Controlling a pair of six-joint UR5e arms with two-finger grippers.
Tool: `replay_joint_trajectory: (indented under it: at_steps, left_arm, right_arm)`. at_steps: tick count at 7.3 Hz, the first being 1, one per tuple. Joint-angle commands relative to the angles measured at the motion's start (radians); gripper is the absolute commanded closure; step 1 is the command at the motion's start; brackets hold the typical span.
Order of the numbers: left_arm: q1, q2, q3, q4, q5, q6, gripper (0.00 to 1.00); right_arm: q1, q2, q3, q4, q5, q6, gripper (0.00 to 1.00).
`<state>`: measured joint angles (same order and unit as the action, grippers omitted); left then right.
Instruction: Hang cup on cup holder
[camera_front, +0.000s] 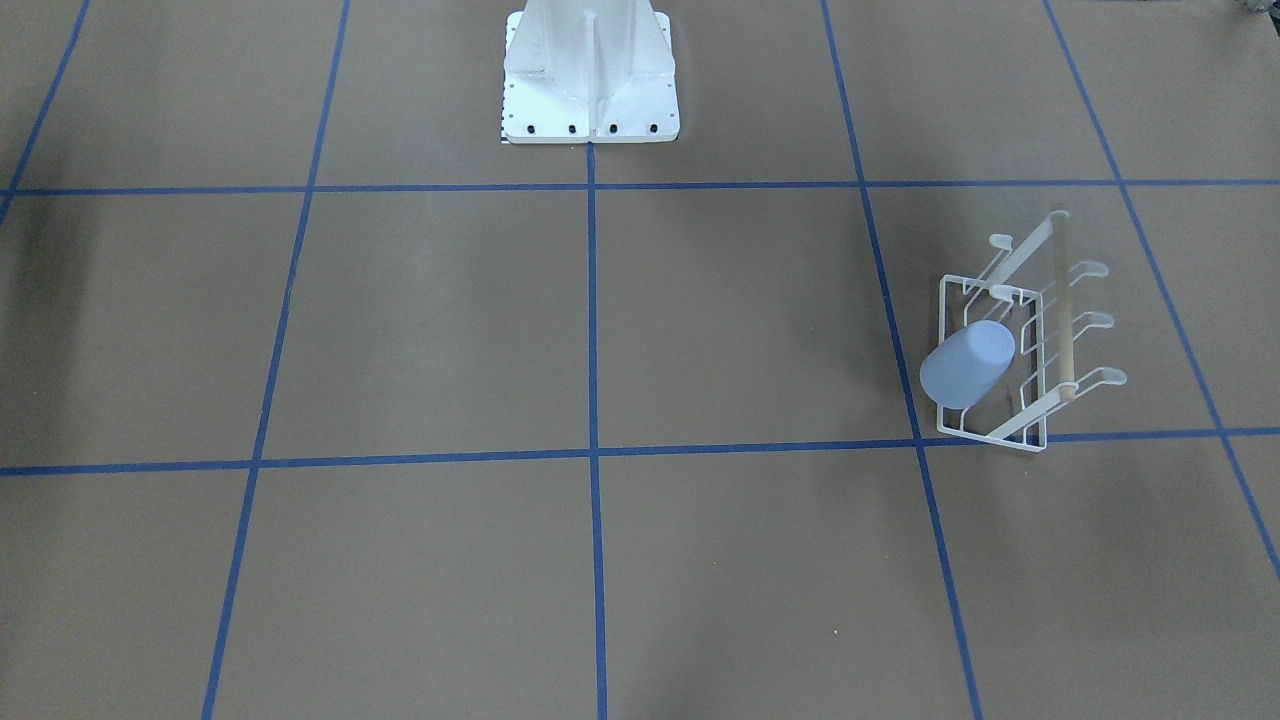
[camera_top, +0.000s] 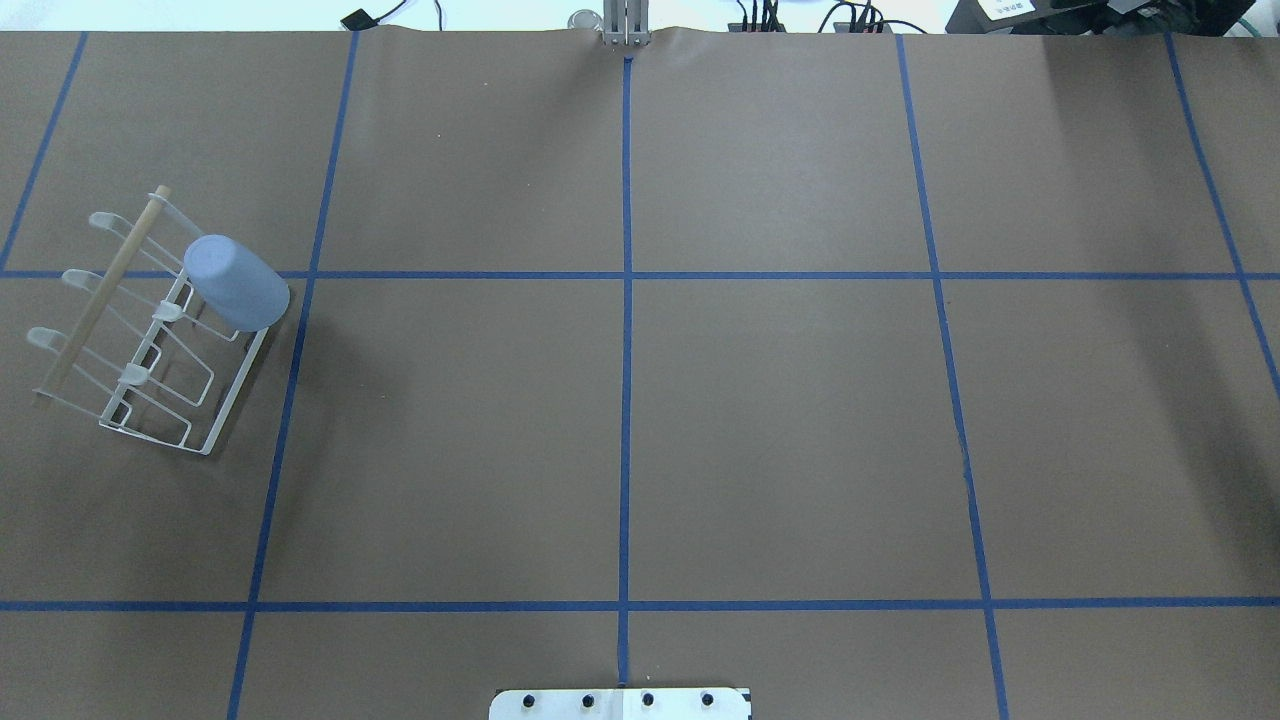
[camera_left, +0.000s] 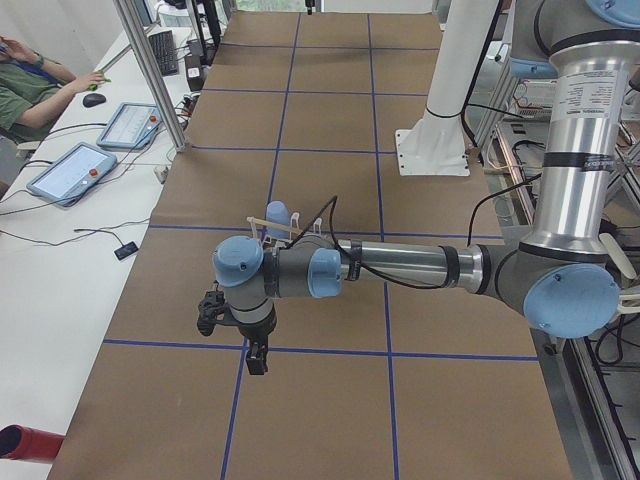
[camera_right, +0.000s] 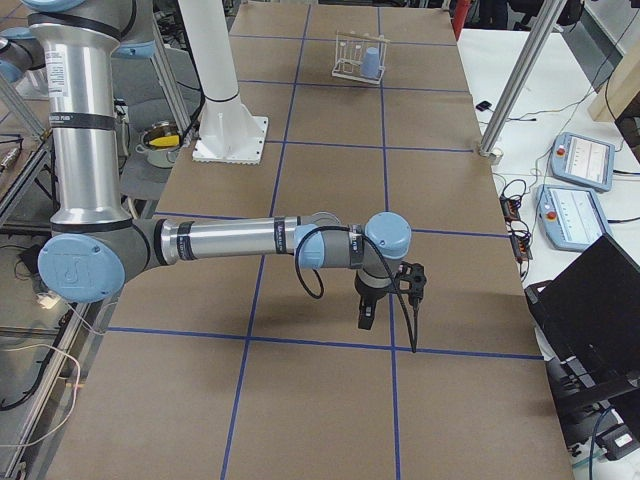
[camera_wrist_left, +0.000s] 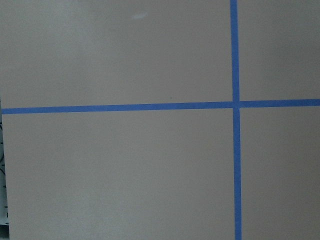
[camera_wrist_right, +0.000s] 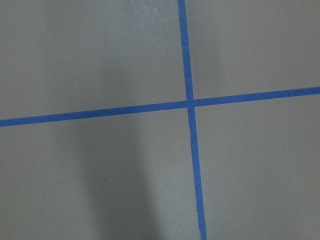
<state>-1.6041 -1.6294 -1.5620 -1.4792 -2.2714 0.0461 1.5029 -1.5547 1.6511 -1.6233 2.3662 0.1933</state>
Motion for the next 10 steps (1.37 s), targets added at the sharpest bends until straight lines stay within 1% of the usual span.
replay_joint_trajectory:
  at_steps: [1, 3, 10]
  left_arm:
    - [-0.005, -0.003, -0.004, 0.0, -0.063, -0.009, 0.02]
    - [-0.005, -0.001, -0.007, -0.001, -0.105, -0.022, 0.02]
    - [-0.003, -0.007, 0.002, -0.001, -0.103, -0.022, 0.02]
  right_arm:
    - [0.008, -0.001, 0.002, -0.001, 0.001, 0.0, 0.0]
    - [0.011, -0.004, 0.01, -0.003, -0.001, 0.002, 0.0]
    - [0.011, -0.002, 0.013, -0.001, -0.001, 0.002, 0.0]
